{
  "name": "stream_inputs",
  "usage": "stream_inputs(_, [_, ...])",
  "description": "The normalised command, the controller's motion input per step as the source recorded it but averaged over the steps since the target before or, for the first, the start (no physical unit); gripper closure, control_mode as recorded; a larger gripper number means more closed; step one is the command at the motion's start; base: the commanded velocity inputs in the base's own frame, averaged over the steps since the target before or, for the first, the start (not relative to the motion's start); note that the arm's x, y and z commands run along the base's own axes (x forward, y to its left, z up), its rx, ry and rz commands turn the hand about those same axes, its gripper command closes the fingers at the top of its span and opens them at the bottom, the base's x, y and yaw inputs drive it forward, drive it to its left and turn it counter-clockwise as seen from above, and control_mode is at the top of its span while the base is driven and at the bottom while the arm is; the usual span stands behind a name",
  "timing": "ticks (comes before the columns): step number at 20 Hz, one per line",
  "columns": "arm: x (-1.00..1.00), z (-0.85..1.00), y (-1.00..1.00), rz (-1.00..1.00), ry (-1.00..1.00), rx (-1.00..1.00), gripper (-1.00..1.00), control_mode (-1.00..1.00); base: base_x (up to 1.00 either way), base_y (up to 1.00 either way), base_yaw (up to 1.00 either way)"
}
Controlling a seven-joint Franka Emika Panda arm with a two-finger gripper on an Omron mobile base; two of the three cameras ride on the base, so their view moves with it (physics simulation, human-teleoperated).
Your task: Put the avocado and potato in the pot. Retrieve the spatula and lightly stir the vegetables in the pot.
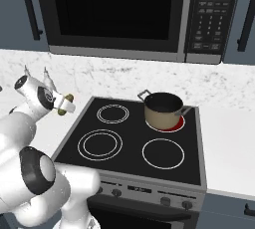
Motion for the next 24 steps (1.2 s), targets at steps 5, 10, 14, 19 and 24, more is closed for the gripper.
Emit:
stream_inputs(5, [0.02, 0.85, -1.00, -0.14, -0.15, 0.03, 1.00, -1.00, 0.00, 0.00, 0.00])
stream_inputs(10, [0.27, 0.50, -1.00, -0.13, -0.06, 0.04, 1.00, -1.00, 0.00, 0.00, 0.00])
stream_inputs(14, [0.48, 0.12, -1.00, -0.08, -0.04, 0.01, 1.00, -1.00, 0.00, 0.00, 0.00])
stream_inputs(19, [0.47, 0.00, -1.00, -0.04, -0.01, 0.00, 1.00, -1.00, 0.00, 0.00, 0.00])
stream_inputs(24, [0.56, 0.00, -0.99, -0.03, -0.02, 0.00, 1.00, -1.00, 0.00, 0.00, 0.00])
